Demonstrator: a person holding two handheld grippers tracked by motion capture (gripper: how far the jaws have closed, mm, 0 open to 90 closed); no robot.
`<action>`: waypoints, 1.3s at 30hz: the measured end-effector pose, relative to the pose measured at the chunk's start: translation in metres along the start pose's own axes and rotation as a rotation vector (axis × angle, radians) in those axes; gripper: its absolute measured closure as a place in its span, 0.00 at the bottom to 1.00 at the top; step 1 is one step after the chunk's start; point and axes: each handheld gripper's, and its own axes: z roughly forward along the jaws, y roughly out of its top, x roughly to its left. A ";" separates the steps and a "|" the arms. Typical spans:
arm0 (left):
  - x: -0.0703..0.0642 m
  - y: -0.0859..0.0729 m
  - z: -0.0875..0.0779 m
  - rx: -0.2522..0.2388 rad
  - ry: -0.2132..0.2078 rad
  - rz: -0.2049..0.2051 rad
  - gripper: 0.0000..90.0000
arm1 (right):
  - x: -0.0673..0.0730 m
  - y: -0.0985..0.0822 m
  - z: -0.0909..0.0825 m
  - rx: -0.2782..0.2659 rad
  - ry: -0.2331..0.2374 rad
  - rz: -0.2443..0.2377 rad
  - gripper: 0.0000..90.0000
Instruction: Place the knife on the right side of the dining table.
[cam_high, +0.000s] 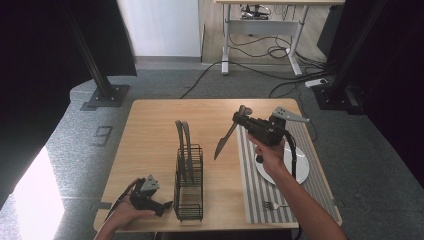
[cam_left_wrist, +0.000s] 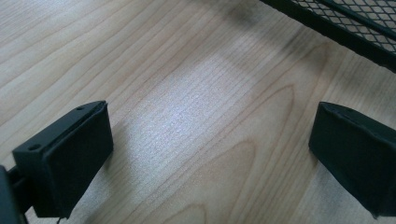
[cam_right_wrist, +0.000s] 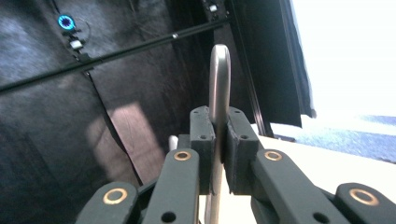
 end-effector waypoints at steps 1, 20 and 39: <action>0.000 0.000 0.000 0.000 0.000 0.000 0.00 | -0.002 -0.003 0.001 0.007 -0.005 0.002 0.92; 0.000 0.000 0.000 -0.001 0.001 -0.001 0.00 | -0.040 -0.021 0.015 0.041 -0.121 0.020 0.92; -0.001 0.000 0.000 -0.001 0.008 -0.007 0.00 | -0.087 -0.024 0.009 0.007 -0.242 0.087 0.92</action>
